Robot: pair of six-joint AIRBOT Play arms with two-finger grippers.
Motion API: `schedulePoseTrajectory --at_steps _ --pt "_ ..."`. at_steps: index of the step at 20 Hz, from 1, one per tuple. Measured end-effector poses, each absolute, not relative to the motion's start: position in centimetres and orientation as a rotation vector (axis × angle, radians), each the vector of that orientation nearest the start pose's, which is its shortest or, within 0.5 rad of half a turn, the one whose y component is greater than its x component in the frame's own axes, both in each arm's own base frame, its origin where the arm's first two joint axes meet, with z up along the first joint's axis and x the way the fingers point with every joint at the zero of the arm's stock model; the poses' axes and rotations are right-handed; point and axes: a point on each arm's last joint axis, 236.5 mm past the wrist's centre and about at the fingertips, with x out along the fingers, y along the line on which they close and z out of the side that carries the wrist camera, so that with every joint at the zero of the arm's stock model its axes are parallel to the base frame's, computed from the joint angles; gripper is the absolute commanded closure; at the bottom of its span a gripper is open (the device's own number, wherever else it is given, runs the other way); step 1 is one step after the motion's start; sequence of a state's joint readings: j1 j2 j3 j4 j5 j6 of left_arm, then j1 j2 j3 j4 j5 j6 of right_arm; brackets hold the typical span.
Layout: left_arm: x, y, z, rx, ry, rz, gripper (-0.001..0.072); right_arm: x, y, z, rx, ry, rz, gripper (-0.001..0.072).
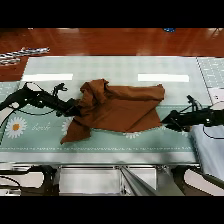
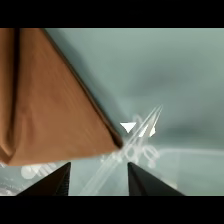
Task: Fold the shirts.
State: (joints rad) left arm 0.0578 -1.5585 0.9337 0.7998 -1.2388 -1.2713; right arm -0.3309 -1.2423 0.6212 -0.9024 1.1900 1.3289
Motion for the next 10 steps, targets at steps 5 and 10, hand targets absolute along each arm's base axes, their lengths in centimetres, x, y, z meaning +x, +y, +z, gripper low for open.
schedulePoseTrajectory --at_steps 5,10 --pt "31.1 -14.0 -8.9 -0.677 1.646 -0.492 0.0687 28.1 9.8 -10.2 0.816 1.538 0.228 0.0521" --pt "32.2 -14.0 -7.5 -0.677 1.614 -0.513 0.0687 33.0 13.2 -6.9 0.721 1.428 0.357 0.0689"
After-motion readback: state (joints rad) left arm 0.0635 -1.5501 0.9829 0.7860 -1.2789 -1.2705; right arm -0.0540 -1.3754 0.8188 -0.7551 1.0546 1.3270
